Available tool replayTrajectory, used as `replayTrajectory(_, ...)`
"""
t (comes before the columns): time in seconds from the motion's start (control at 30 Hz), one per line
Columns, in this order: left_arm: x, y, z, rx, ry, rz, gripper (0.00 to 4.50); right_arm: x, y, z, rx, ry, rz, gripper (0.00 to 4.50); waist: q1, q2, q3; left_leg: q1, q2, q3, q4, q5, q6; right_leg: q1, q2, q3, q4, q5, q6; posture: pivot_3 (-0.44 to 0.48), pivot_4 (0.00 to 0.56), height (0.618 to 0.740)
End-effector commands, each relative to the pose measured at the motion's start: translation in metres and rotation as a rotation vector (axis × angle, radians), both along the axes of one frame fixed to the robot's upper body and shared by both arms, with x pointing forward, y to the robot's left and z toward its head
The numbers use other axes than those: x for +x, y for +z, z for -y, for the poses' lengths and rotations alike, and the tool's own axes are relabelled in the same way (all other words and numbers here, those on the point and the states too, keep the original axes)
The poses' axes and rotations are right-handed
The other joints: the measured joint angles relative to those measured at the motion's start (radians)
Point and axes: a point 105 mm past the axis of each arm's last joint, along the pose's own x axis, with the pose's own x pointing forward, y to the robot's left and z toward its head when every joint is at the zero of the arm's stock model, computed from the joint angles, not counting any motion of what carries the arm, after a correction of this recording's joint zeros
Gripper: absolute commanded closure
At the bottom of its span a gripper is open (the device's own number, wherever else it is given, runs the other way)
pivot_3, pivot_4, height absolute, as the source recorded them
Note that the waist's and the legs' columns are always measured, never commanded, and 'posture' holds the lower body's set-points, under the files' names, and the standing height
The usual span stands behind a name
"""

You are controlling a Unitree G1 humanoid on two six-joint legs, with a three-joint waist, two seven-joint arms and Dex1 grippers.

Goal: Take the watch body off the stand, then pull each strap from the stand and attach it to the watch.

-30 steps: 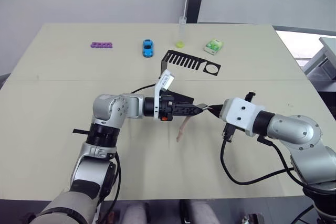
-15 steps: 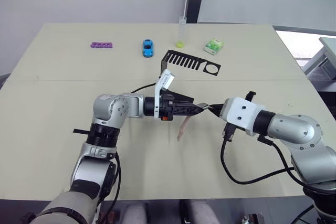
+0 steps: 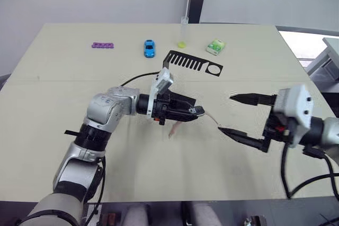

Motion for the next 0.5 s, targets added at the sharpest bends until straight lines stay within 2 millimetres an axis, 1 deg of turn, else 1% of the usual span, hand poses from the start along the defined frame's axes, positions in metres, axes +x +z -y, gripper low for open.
replayTrajectory(0.03, -0.014, 0.004, -0.006, 0.037, -0.115, 0.21, 2.9, -0.009, 0.008, 0.005, 0.031, 0.022, -0.034, 0.02, -0.001, 0.0, 0.0, 0.001, 0.0, 0.0, 0.0, 0.0, 0.0, 0.0, 0.0, 0.0, -0.001, 0.0, 0.0, 0.0, 0.15, 0.74)
replayTrajectory(0.17, -0.018, -0.004, -0.019, 0.118, -0.179, 0.435, 2.9, -0.014, 0.007, 0.008, 0.018, 0.04, -0.081, 0.02, 0.0, 0.0, 0.0, 0.001, 0.0, 0.0, 0.0, 0.0, 0.0, 0.0, 0.0, 0.001, -0.002, 0.0, 0.0, 0.0, 0.15, 0.74)
replayTrajectory(0.3, -0.02, -0.023, -0.027, 0.209, -0.244, 0.684, 2.9, -0.014, -0.001, 0.01, -0.016, 0.037, -0.092, 0.02, 0.002, 0.0, 0.0, 0.0, 0.0, 0.0, 0.0, 0.0, 0.0, 0.0, 0.0, 0.001, -0.002, 0.0, 0.0, 0.0, 0.15, 0.74)
replayTrajectory(0.37, -0.02, -0.027, -0.028, 0.216, -0.249, 0.731, 2.9, -0.013, -0.004, 0.01, -0.029, 0.034, -0.087, 0.02, 0.002, 0.0, 0.0, 0.0, 0.0, 0.0, 0.0, 0.0, 0.0, 0.0, 0.0, 0.001, -0.003, 0.0, 0.0, 0.0, 0.15, 0.74)
replayTrajectory(0.5, -0.018, -0.022, -0.025, 0.174, -0.218, 0.802, 2.9, -0.012, -0.01, 0.009, -0.061, 0.037, -0.067, 0.02, 0.002, 0.0, 0.0, 0.0, 0.0, 0.0, 0.0, 0.0, 0.001, 0.0, 0.0, 0.001, -0.002, 0.0, 0.0, 0.0, 0.15, 0.74)
